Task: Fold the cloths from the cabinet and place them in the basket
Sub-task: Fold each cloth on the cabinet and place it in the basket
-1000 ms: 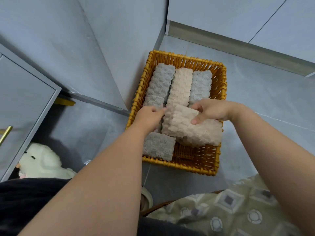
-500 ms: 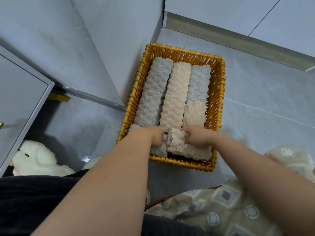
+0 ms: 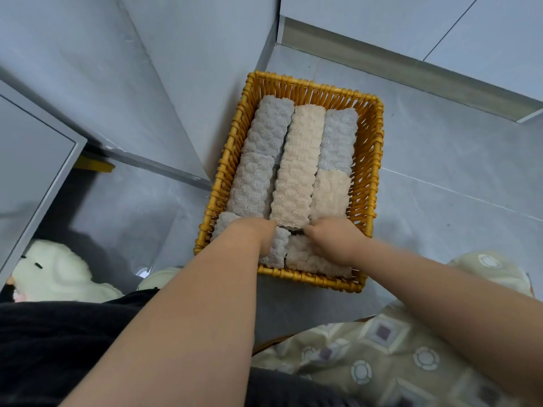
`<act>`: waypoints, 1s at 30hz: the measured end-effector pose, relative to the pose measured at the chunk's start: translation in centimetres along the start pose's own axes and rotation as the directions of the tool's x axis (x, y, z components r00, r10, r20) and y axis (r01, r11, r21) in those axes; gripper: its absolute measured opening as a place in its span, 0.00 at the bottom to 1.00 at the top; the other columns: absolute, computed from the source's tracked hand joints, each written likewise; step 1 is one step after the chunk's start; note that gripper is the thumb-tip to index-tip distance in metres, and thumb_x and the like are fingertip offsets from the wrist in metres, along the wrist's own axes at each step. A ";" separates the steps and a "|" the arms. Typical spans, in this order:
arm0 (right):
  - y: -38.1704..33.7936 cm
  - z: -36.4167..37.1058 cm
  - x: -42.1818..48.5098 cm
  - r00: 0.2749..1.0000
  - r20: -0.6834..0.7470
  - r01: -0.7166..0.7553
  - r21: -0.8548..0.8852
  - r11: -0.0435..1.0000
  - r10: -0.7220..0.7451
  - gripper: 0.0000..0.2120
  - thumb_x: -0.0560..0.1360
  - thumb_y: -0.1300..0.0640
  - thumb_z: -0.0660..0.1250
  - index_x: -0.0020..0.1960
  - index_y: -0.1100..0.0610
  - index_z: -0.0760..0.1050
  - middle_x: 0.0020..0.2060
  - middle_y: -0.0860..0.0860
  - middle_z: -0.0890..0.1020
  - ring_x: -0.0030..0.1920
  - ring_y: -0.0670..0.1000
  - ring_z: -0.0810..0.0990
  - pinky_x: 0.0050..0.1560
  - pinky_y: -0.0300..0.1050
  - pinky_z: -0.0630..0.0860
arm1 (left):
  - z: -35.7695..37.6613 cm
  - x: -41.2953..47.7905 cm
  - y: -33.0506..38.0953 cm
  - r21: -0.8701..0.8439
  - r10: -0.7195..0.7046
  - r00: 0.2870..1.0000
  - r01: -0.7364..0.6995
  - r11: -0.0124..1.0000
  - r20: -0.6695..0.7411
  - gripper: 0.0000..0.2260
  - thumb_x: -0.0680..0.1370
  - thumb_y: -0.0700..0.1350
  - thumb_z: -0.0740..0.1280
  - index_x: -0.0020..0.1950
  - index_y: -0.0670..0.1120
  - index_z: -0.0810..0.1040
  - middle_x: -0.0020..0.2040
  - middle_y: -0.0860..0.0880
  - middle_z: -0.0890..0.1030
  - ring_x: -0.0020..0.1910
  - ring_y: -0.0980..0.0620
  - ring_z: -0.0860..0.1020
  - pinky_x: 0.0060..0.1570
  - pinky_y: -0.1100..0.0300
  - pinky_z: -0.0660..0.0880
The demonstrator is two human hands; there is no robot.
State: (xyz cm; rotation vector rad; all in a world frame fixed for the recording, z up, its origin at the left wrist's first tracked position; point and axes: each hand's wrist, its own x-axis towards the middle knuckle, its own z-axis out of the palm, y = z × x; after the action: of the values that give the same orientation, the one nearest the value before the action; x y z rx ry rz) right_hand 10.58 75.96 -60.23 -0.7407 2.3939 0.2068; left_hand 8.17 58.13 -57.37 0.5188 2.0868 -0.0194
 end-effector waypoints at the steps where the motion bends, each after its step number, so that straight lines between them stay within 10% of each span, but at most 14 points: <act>1: -0.1 -0.5 -0.3 0.999 -0.032 0.015 -0.047 0.999 -0.017 0.08 0.77 0.60 0.61 0.56 0.57 0.73 0.50 0.54 0.77 0.50 0.55 0.77 0.45 0.48 0.75 | 0.0 0.0 0.0 0.013 0.000 1.000 0.000 1.000 -0.017 0.16 0.79 0.39 0.60 0.66 0.43 0.65 0.64 0.43 0.72 0.61 0.44 0.72 0.57 0.52 0.71; 8: -1.5 -0.7 0.2 0.914 0.398 -0.054 -0.073 0.996 0.079 0.07 0.78 0.56 0.62 0.51 0.58 0.75 0.39 0.51 0.75 0.41 0.53 0.75 0.40 0.46 0.76 | 0.1 0.5 -0.3 0.101 -0.030 0.998 0.034 0.994 -0.047 0.13 0.80 0.46 0.61 0.63 0.44 0.72 0.61 0.44 0.75 0.59 0.45 0.75 0.56 0.53 0.73; 26: -1.8 -1.7 1.5 0.821 0.566 -0.224 0.436 0.872 -0.072 0.27 0.76 0.68 0.53 0.73 0.52 0.65 0.66 0.55 0.73 0.56 0.56 0.78 0.51 0.42 0.78 | 0.0 0.3 -1.8 0.003 -0.108 0.993 0.109 0.994 -0.048 0.18 0.77 0.58 0.64 0.56 0.45 0.74 0.44 0.50 0.71 0.52 0.47 0.75 0.51 0.53 0.73; 30: -0.5 -2.7 2.0 0.856 0.512 -0.457 0.696 0.553 0.063 0.13 0.81 0.60 0.57 0.60 0.64 0.75 0.46 0.58 0.84 0.39 0.55 0.84 0.37 0.43 0.81 | -0.1 0.9 -2.7 -0.116 -0.173 0.984 0.168 0.979 -0.031 0.10 0.78 0.46 0.64 0.56 0.43 0.75 0.53 0.45 0.77 0.50 0.46 0.76 0.45 0.57 0.73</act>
State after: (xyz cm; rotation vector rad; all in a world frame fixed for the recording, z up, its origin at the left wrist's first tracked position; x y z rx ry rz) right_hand 8.22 73.77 -59.28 0.1269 1.8319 -0.5380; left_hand 6.64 55.99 -58.54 0.2727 2.1535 0.0094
